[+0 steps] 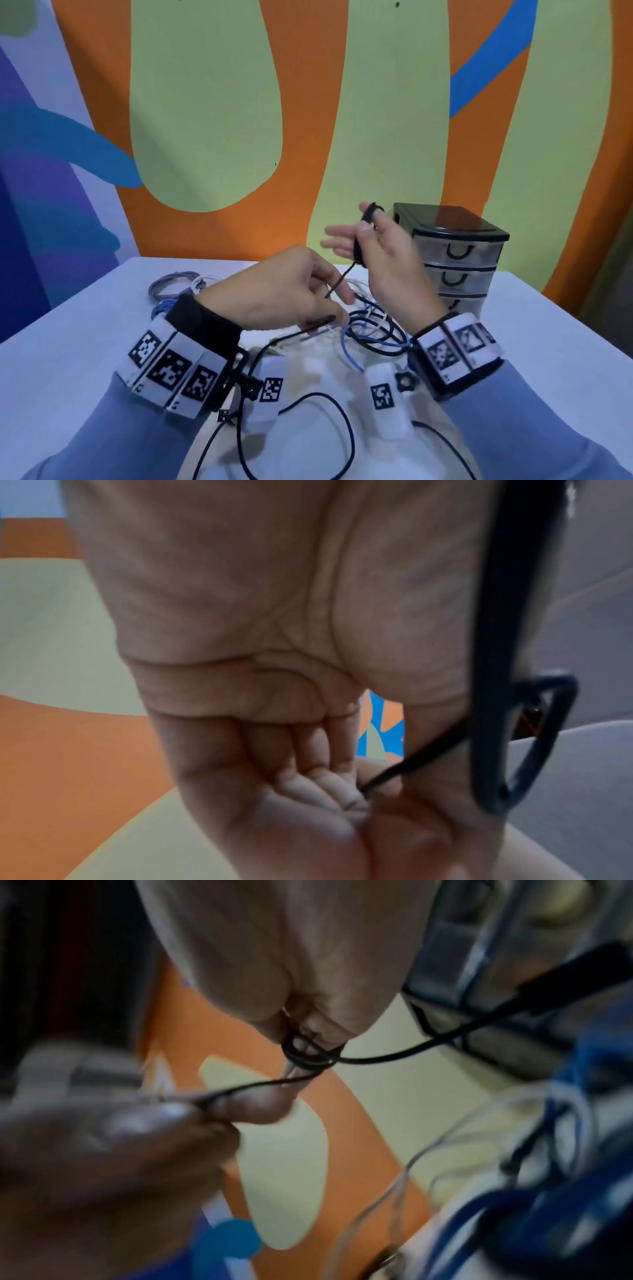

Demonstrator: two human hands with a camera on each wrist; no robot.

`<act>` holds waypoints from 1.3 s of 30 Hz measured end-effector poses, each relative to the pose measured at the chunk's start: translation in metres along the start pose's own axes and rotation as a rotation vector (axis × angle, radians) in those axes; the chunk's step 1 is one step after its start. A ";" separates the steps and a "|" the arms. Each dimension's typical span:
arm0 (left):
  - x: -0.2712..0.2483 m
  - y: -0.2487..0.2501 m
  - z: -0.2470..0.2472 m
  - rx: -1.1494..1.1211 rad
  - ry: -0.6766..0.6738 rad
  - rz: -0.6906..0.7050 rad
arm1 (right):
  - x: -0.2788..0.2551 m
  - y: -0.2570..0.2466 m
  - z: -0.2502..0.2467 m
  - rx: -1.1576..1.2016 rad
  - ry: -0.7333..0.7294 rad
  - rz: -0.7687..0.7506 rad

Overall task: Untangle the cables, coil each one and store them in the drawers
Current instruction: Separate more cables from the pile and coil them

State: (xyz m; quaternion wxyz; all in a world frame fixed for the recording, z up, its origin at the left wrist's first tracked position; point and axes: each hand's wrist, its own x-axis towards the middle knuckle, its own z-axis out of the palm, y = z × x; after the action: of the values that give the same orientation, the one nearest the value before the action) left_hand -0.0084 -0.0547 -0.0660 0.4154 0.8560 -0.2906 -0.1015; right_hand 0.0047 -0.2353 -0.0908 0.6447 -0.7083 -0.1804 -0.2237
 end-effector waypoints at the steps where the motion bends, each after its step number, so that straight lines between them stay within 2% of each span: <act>1: -0.003 0.001 -0.005 -0.004 0.017 -0.014 | -0.002 0.002 0.000 -0.265 -0.050 -0.055; 3: -0.008 -0.001 -0.019 -0.072 0.089 -0.033 | -0.005 0.001 -0.002 -0.620 -0.170 -0.099; 4: -0.010 -0.003 -0.025 -0.127 0.127 -0.046 | -0.006 -0.002 -0.002 -0.704 -0.228 -0.099; 7: -0.005 -0.007 -0.029 -0.435 0.202 -0.147 | -0.009 -0.017 -0.003 -0.654 -0.371 -0.026; 9: 0.000 -0.007 -0.024 -0.689 0.198 -0.206 | -0.008 -0.019 -0.007 -0.619 -0.401 -0.022; 11: 0.006 -0.007 -0.015 -0.773 0.149 -0.190 | -0.007 -0.015 -0.013 -0.714 -0.384 -0.064; 13: 0.008 -0.005 -0.004 -0.723 0.095 -0.173 | -0.005 -0.009 -0.019 -0.789 -0.341 -0.067; 17: 0.008 0.002 0.002 -0.785 -0.033 -0.256 | 0.001 -0.001 -0.025 -0.894 -0.211 -0.017; 19: 0.003 0.004 -0.004 -0.717 -0.020 -0.192 | 0.003 0.001 -0.032 -0.933 -0.137 0.022; 21: -0.001 0.003 -0.012 -0.690 0.068 -0.043 | 0.004 0.000 -0.040 -0.920 -0.115 0.077; 22: -0.001 0.001 -0.018 -0.709 0.144 0.016 | 0.006 0.000 -0.044 -0.862 -0.124 0.114; 24: -0.002 -0.006 -0.031 -0.675 0.375 0.097 | 0.008 -0.003 -0.048 -0.572 -0.167 0.211; 27: 0.006 -0.027 -0.039 -0.224 0.793 0.138 | 0.007 -0.017 -0.044 0.040 -0.342 0.307; 28: 0.010 -0.034 -0.038 -0.084 0.863 0.138 | 0.004 -0.024 -0.042 0.217 -0.409 0.322; 29: 0.014 -0.038 -0.033 0.010 0.878 0.132 | 0.002 -0.030 -0.040 0.376 -0.462 0.328; 31: 0.021 -0.039 -0.017 0.159 0.759 0.105 | -0.001 -0.036 -0.036 0.601 -0.484 0.317; 34: 0.024 -0.026 0.012 0.287 0.352 0.062 | 0.001 -0.032 -0.032 0.675 -0.324 0.254; 36: 0.017 -0.011 0.025 0.309 0.137 0.065 | 0.006 -0.024 -0.030 0.637 -0.129 0.201; 38: 0.009 0.003 0.031 0.296 0.048 0.110 | 0.010 -0.014 -0.030 0.489 0.039 0.127; 39: 0.005 0.010 0.031 0.279 0.044 0.142 | 0.012 -0.011 -0.030 0.334 0.080 0.088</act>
State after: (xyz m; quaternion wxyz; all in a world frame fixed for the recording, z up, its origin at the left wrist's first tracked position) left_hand -0.0216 -0.0831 -0.0778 0.3049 0.8846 -0.3526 -0.0118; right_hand 0.0057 -0.2645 -0.0730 0.7694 -0.5891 -0.1581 -0.1899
